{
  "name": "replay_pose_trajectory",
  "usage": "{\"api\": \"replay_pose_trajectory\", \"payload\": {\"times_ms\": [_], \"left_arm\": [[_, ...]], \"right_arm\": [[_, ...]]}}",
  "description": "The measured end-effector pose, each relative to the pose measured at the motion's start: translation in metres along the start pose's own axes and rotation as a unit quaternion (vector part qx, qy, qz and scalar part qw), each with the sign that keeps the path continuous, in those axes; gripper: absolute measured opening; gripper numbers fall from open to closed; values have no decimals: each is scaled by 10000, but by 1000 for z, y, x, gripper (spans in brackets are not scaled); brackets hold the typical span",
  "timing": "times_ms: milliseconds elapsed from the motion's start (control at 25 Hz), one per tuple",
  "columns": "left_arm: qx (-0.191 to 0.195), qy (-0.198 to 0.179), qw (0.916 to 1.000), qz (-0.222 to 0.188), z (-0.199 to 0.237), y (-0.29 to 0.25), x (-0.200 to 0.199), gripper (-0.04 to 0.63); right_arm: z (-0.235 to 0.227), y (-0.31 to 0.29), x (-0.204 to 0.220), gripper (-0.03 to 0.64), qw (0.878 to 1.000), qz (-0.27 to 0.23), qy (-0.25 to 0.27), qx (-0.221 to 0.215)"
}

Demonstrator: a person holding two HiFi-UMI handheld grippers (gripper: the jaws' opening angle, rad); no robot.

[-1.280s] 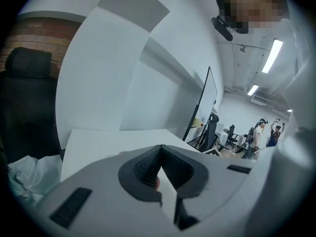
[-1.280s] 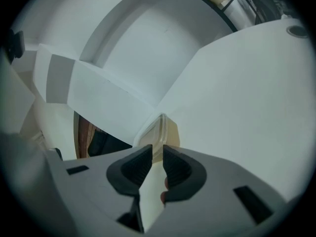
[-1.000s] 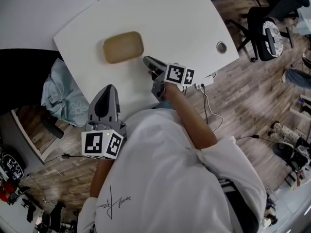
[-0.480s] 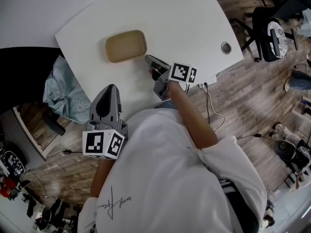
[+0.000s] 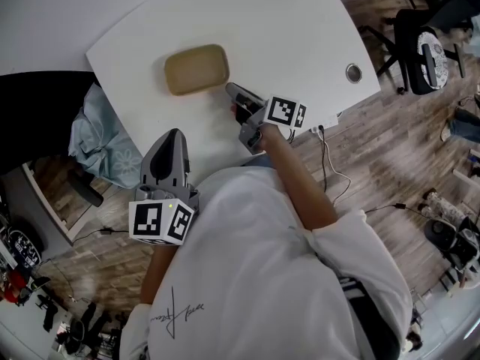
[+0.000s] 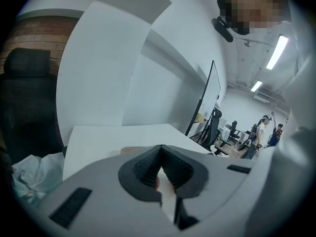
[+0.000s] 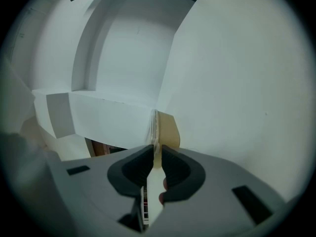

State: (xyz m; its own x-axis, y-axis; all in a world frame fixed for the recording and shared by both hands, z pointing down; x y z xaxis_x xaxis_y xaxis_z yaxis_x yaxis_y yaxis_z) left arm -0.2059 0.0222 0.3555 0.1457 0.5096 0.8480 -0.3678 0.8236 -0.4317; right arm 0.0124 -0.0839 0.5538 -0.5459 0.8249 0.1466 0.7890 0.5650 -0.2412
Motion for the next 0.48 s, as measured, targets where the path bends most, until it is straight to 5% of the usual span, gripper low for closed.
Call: {"api": "replay_pose_trajectory", "payload": {"times_ms": [480], "left_arm": [[-22,47,10000,22,0,-1,2,8]], "right_arm": [[-3,-1,0,35,9999,-44,-135,-97]]}}
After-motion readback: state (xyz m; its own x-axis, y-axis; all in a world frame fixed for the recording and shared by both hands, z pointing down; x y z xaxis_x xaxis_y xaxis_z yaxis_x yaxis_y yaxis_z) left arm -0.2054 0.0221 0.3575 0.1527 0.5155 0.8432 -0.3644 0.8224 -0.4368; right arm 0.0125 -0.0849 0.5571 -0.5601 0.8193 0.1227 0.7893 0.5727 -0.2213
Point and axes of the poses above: the fingertips, and each gripper's own axes: y backward along the fingers, z to its left, x out of its underside, the point moved 10 cm from there along y, backward along the fingers
